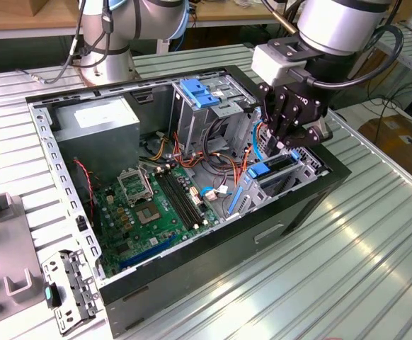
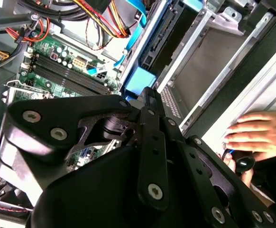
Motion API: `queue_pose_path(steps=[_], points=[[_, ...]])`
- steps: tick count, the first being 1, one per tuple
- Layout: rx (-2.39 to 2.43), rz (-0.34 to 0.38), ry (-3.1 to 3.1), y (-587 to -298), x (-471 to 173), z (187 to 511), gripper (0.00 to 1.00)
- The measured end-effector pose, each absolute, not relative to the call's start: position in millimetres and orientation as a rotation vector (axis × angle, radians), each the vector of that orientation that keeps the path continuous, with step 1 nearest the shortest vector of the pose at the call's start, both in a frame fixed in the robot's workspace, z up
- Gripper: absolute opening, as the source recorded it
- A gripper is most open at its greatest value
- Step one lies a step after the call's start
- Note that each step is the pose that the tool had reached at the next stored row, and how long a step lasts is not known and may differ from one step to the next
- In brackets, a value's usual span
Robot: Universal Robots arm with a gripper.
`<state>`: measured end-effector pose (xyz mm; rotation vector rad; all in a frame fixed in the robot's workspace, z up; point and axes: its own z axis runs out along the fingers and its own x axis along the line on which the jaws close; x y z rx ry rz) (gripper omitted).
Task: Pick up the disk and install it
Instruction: 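Insert the first disk wire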
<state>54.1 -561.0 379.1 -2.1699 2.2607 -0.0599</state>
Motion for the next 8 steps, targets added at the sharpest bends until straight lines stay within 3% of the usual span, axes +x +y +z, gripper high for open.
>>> queue_pose_path(steps=[8], points=[[-2.172,-0.058,2.262,-561,95,379,0.11]])
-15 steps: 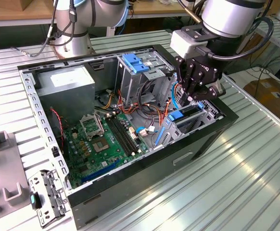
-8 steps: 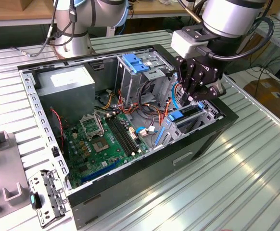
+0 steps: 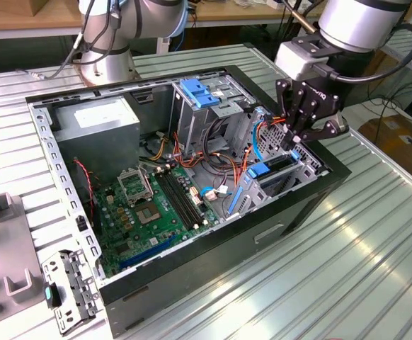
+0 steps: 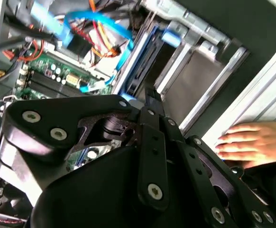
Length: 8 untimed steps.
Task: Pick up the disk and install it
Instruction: 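Insert the first disk wire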
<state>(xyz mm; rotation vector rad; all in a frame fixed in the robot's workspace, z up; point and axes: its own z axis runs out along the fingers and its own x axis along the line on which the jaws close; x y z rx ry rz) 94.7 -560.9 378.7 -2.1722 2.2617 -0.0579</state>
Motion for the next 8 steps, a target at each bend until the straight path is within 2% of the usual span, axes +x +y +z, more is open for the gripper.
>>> queue_pose_path(steps=[8], points=[[-2.277,-0.057,2.154,-560.9,105.8,379.0,0.11]])
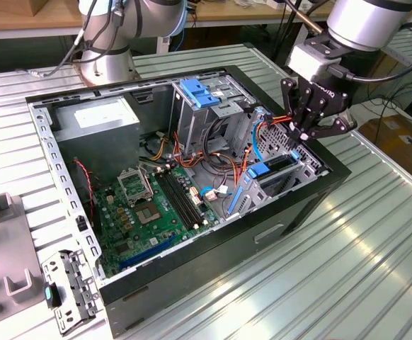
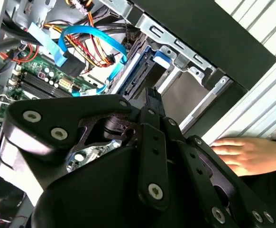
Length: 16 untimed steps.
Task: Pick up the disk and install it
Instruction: 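Insert the first disk wire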
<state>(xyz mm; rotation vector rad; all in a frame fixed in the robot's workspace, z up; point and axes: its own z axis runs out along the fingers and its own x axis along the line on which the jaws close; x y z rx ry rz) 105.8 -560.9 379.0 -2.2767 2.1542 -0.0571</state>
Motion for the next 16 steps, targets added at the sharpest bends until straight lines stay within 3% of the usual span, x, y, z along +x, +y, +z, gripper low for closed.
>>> queue_pose_path(steps=[16], points=[[-2.348,-0.040,2.086,-547,137,379,0.11]])
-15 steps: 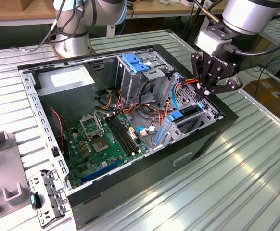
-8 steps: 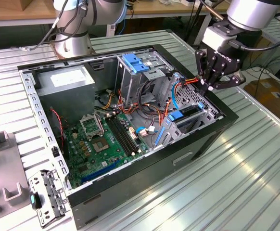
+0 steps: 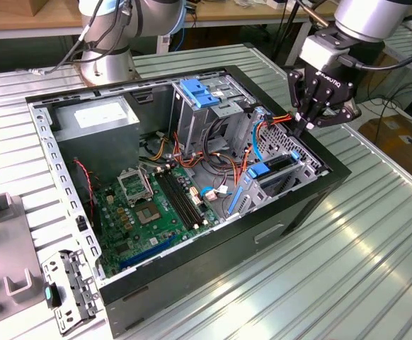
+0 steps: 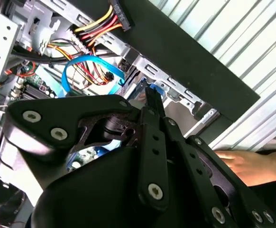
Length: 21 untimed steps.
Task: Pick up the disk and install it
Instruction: 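Insert the first disk wire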
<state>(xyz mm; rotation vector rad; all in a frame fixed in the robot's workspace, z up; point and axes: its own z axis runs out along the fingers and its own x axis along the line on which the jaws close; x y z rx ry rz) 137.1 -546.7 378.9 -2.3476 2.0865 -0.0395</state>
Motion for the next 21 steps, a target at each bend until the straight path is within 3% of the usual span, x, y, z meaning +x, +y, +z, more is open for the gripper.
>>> queue_pose_path(steps=[21], points=[[-2.511,-0.040,1.884,-542.0,145.0,386.7,0.11]])
